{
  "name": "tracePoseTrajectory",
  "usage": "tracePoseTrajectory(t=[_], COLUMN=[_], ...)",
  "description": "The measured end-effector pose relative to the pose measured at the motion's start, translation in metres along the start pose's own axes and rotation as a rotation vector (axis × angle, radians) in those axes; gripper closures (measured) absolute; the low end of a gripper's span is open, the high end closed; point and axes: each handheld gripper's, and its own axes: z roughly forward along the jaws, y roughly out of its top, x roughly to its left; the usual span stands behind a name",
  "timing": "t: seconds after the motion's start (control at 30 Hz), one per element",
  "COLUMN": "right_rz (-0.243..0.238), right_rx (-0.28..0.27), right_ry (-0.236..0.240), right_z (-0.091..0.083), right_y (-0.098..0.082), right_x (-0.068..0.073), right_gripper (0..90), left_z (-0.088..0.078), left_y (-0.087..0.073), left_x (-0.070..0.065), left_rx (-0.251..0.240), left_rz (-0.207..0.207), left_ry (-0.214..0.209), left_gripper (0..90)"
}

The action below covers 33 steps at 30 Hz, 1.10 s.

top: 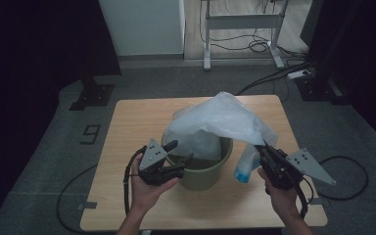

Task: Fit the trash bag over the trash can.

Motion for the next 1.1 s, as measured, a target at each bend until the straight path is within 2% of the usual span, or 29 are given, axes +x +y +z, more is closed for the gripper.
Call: tracePoseTrajectory(t=[0.03,0.07,0.1,0.27,0.37,0.5,0.53,0.57,0.6,0.63,0.73,0.93,1.0,1.03,1.1], right_rz=[0.000,0.010,0.010,0.013,0.014,0.015,0.014,0.011,0.010,0.010,0.003,0.007,0.010,0.013,0.015], right_rx=[0.000,0.001,0.001,0.000,0.000,-0.003,-0.006,-0.013,-0.017,-0.017,-0.028,-0.025,-0.022,-0.021,-0.013], right_ry=[0.000,-0.006,-0.006,-0.018,-0.018,-0.016,-0.015,-0.014,-0.013,-0.013,-0.008,-0.002,-0.001,-0.001,0.002], right_z=[0.000,-0.005,-0.005,-0.013,-0.014,-0.014,-0.014,-0.014,-0.015,-0.015,-0.017,-0.017,-0.017,-0.016,-0.015], right_y=[0.000,-0.002,-0.002,-0.004,-0.004,-0.003,-0.002,0.001,0.002,0.002,0.008,0.007,0.006,0.005,0.003], right_x=[0.000,-0.004,-0.004,-0.010,-0.011,-0.011,-0.010,-0.010,-0.009,-0.009,-0.008,-0.007,-0.007,-0.006,-0.006], right_gripper=[89.1,89.1,89.1,89.1,89.0,89.1,89.1,89.1,89.1,89.1,89.1,89.1,89.1,89.1,89.0], left_z=[0.000,-0.001,-0.001,0.004,0.006,0.020,0.023,0.026,0.031,0.031,0.036,0.028,0.027,0.025,0.020], left_y=[0.000,0.000,0.000,0.002,0.003,0.003,0.003,0.003,0.003,0.003,-0.002,-0.016,-0.018,-0.019,-0.018], left_x=[0.000,0.006,0.006,0.023,0.027,0.031,0.031,0.032,0.033,0.033,0.028,0.021,0.021,0.020,0.019], left_rx=[0.000,-0.009,-0.009,-0.027,-0.033,0.020,0.034,0.045,0.069,0.069,0.125,0.163,0.165,0.160,0.146], left_rz=[0.000,-0.010,-0.010,-0.027,-0.029,-0.025,-0.021,-0.021,-0.031,-0.031,-0.022,-0.049,-0.052,-0.053,-0.048], left_ry=[0.000,0.018,0.018,0.066,0.059,0.028,0.021,0.011,-0.033,-0.033,-0.086,-0.146,-0.148,-0.143,-0.128], left_gripper=[35.9,35.9,35.9,35.3,35.0,40.3,44.2,55.2,60.8,65.5,70.3,64.6,62.8,60.0,47.3])
